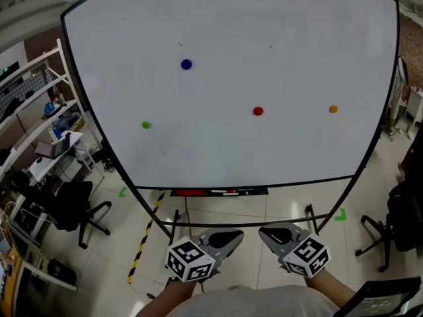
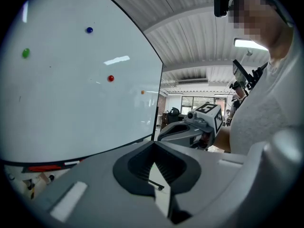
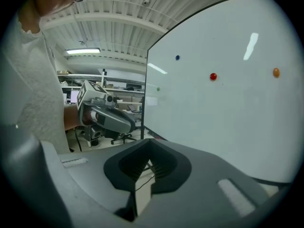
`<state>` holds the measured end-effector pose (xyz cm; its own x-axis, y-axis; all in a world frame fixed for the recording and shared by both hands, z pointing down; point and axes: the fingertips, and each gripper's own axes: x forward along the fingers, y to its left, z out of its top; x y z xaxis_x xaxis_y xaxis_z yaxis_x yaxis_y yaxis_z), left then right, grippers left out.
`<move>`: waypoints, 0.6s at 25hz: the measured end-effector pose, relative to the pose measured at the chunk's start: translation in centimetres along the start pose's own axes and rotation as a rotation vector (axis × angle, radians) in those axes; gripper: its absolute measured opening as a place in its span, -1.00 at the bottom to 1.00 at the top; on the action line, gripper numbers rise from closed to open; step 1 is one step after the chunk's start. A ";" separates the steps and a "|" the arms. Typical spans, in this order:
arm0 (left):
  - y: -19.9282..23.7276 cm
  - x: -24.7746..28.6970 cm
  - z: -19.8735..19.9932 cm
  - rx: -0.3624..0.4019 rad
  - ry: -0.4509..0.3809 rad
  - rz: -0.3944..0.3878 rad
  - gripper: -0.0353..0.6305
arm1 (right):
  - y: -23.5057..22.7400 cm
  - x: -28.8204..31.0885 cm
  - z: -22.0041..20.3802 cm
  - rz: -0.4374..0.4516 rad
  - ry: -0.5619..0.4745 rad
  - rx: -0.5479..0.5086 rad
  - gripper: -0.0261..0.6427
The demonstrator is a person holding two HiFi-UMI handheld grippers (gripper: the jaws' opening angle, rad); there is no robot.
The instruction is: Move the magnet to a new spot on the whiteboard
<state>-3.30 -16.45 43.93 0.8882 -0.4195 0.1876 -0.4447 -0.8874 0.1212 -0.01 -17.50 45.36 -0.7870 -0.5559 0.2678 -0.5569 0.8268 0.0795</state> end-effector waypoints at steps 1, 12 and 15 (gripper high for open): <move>-2.1 0.1 -0.5 -0.005 -0.001 -0.001 -0.95 | 1.3 -1.5 -0.7 0.016 0.001 0.012 -0.91; -18.2 -1.9 -3.6 -0.035 0.037 0.013 -0.95 | 12.4 -13.6 -4.1 0.115 -0.036 0.118 -0.91; -19.5 -2.7 -2.7 -0.012 0.019 0.010 -0.95 | 13.9 -14.8 -3.3 0.104 -0.051 0.096 -0.91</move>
<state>2.68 2.48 43.69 0.8814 -0.4243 0.2074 -0.4549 -0.8808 0.1312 4.79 2.48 45.65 -0.8528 -0.4735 0.2204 -0.4927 0.8693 -0.0389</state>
